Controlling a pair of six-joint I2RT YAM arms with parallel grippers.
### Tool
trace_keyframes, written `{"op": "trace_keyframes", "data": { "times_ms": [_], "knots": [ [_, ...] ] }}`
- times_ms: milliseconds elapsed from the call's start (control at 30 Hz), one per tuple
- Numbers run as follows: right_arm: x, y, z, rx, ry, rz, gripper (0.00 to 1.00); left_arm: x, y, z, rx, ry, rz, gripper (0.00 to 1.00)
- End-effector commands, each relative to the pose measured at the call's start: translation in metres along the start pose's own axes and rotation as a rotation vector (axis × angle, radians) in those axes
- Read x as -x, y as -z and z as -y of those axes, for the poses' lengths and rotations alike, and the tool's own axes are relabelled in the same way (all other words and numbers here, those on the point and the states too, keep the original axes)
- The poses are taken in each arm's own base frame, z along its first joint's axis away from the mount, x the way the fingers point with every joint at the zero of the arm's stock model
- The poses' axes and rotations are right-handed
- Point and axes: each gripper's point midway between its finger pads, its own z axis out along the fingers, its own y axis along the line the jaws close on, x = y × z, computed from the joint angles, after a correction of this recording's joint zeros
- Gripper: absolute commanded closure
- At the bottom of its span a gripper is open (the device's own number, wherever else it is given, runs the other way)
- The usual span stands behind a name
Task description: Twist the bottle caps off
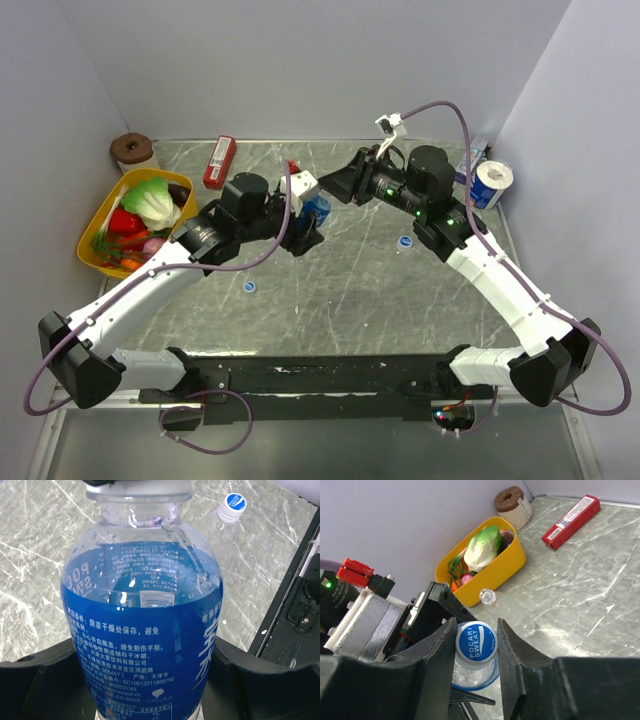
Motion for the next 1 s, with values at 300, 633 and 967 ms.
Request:
{"op": "trace_keyframes", "data": {
  "times_ms": [300,633,967],
  "knots": [
    [-0.002,0.018,-0.047,0.315,0.317,0.035,0.84,0.039,0.063,0.061,-0.437,-0.087,0.186,0.6],
    [-0.022,0.036,-0.064,0.539,0.462,-0.052,0.79,0.039,0.129,0.113,-0.901,-0.178,0.217,0.57],
    [-0.022,0.044,-0.034,0.372,0.511,-0.045,0.33,0.039,0.152,0.121,-0.968,-0.194,0.251,0.57]
  ]
}}
